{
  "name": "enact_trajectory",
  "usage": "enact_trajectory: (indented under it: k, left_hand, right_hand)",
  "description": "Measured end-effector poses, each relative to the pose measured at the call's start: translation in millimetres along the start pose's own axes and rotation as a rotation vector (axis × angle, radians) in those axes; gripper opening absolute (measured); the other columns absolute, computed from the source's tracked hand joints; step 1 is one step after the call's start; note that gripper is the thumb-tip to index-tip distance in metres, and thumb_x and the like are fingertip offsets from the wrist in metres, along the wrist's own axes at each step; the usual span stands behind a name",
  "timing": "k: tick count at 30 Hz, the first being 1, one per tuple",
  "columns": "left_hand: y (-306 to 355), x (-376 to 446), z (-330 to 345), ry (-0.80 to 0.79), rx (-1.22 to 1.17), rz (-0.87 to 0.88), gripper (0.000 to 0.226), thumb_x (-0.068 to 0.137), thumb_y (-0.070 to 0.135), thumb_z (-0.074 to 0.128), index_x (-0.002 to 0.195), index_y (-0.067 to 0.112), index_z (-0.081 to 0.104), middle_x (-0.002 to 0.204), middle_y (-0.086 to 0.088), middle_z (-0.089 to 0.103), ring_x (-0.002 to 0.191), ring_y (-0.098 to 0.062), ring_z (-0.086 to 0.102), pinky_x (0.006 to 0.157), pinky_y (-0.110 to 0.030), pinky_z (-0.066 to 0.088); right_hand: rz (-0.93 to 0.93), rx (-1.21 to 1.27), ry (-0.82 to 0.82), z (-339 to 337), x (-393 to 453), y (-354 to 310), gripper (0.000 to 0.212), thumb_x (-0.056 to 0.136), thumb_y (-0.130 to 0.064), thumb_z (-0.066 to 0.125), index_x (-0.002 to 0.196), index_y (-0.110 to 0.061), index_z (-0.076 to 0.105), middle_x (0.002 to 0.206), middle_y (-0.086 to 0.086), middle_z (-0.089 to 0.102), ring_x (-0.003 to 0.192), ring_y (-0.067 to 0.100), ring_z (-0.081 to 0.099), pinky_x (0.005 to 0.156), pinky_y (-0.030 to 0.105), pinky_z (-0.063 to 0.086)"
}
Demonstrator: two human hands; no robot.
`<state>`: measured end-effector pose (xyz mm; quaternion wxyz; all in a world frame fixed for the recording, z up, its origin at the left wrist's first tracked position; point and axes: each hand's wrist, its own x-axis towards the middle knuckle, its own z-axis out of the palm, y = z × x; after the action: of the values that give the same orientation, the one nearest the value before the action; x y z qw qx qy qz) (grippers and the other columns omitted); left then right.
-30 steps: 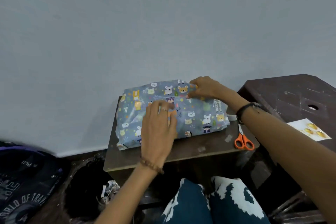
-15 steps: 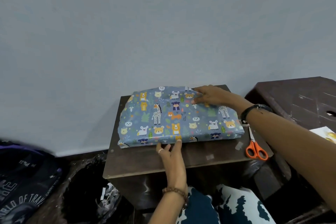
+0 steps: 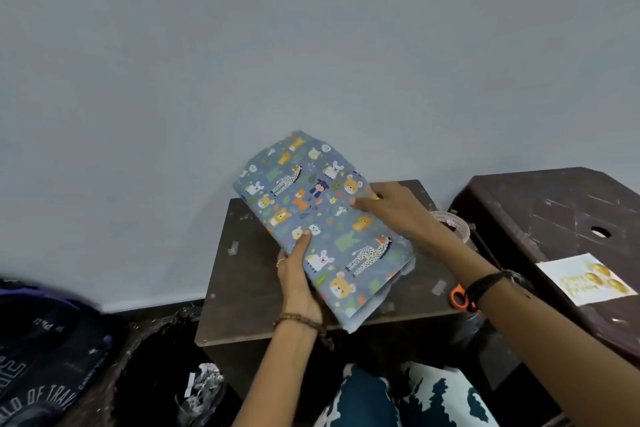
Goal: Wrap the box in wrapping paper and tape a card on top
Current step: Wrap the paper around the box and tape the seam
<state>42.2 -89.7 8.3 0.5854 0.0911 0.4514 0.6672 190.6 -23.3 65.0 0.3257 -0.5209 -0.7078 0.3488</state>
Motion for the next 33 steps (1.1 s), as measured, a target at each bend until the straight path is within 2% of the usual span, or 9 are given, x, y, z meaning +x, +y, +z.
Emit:
enact_trajectory:
  k: [4, 7, 9, 13, 17, 22, 24, 28, 33]
  left_hand:
    - [2, -3, -14, -0.147, -0.008, -0.105, 0.072, 0.059, 0.028, 0.076, 0.126, 0.012, 0.056, 0.121, -0.018, 0.062, 0.111, -0.039, 0.058, 0.095, -0.057, 0.045]
    - [-1, -5, -14, -0.218, -0.026, -0.137, 0.065, 0.067, 0.023, 0.077, 0.127, 0.012, 0.055, 0.121, -0.018, 0.062, 0.112, -0.039, 0.057, 0.094, -0.055, 0.046]
    - [-3, -6, -15, -0.219, 0.007, -0.124, 0.067, 0.065, 0.024, 0.08, 0.126, 0.013, 0.056, 0.119, -0.016, 0.063, 0.111, -0.038, 0.058, 0.096, -0.056, 0.044]
    - [-6, -8, -13, -0.224, 0.028, -0.133, 0.071, 0.064, 0.037, 0.081, 0.125, 0.011, 0.056, 0.119, -0.017, 0.063, 0.11, -0.037, 0.059, 0.098, -0.057, 0.042]
    - [-4, -7, -14, -0.19, -0.077, -0.189, 0.055, 0.09, 0.059, 0.037, 0.114, 0.014, 0.059, 0.11, -0.013, 0.065, 0.101, -0.032, 0.06, 0.089, -0.048, 0.045]
    - [-12, 1, -21, -0.2, -0.126, -0.241, 0.058, 0.084, 0.036, 0.055, 0.134, 0.008, 0.047, 0.135, -0.016, 0.05, 0.122, -0.035, 0.048, 0.103, -0.056, 0.035]
    - [-15, 7, -21, -0.219, -0.128, -0.242, 0.066, 0.076, 0.031, 0.063, 0.136, 0.01, 0.045, 0.137, -0.017, 0.049, 0.125, -0.037, 0.047, 0.105, -0.057, 0.034]
    - [-17, 10, -14, -0.162, -0.059, -0.208, 0.036, 0.095, 0.018, 0.047, 0.129, 0.007, 0.049, 0.128, -0.018, 0.056, 0.118, -0.038, 0.053, 0.101, -0.058, 0.039]
    - [-19, 8, -7, -0.105, 0.113, -0.136, 0.013, 0.097, 0.015, 0.042, 0.107, 0.011, 0.05, 0.095, -0.012, 0.064, 0.081, -0.029, 0.062, 0.085, -0.048, 0.051]
  right_hand:
    - [0.315, 0.456, -0.064, -2, -14, -3, 0.038, 0.079, -0.028, 0.072, 0.101, 0.003, 0.068, 0.103, 0.023, 0.068, 0.087, 0.033, 0.066, 0.085, 0.039, 0.05]
    - [0.45, 0.627, -0.222, -7, -30, -7, 0.021, 0.087, -0.021, 0.063, 0.097, -0.004, 0.068, 0.092, 0.012, 0.073, 0.076, 0.025, 0.069, 0.078, 0.038, 0.056]
    - [0.49, 0.709, -0.216, -9, -38, -6, 0.023, 0.089, -0.015, 0.06, 0.092, 0.008, 0.064, 0.081, 0.01, 0.073, 0.069, 0.025, 0.068, 0.071, 0.038, 0.056]
    - [0.479, 0.745, -0.128, -8, -45, 1, 0.033, 0.086, -0.012, 0.064, 0.11, 0.007, 0.054, 0.102, 0.017, 0.068, 0.097, 0.035, 0.062, 0.093, 0.052, 0.049]
    - [0.426, 0.851, -0.118, -9, -55, 5, 0.02, 0.083, -0.011, 0.064, 0.101, -0.004, 0.058, 0.105, 0.016, 0.067, 0.087, 0.032, 0.063, 0.087, 0.047, 0.049]
    - [0.388, 0.896, -0.129, -13, -65, 13, 0.07, 0.067, -0.018, 0.076, 0.129, 0.004, 0.05, 0.114, 0.019, 0.066, 0.081, 0.027, 0.069, 0.084, 0.043, 0.054]
    - [0.4, 0.913, -0.13, -15, -68, 15, 0.067, 0.066, -0.019, 0.072, 0.126, 0.004, 0.052, 0.102, 0.017, 0.069, 0.075, 0.026, 0.07, 0.077, 0.042, 0.056]
    - [0.379, 0.97, -0.143, -16, -73, 15, 0.033, 0.07, -0.015, 0.066, 0.102, -0.004, 0.065, 0.085, 0.012, 0.073, 0.068, 0.023, 0.071, 0.066, 0.036, 0.058]
    - [0.387, 0.909, -0.045, -17, -74, 18, 0.013, 0.082, -0.007, 0.064, 0.096, -0.007, 0.064, 0.081, 0.011, 0.073, 0.063, 0.023, 0.07, 0.06, 0.034, 0.059]
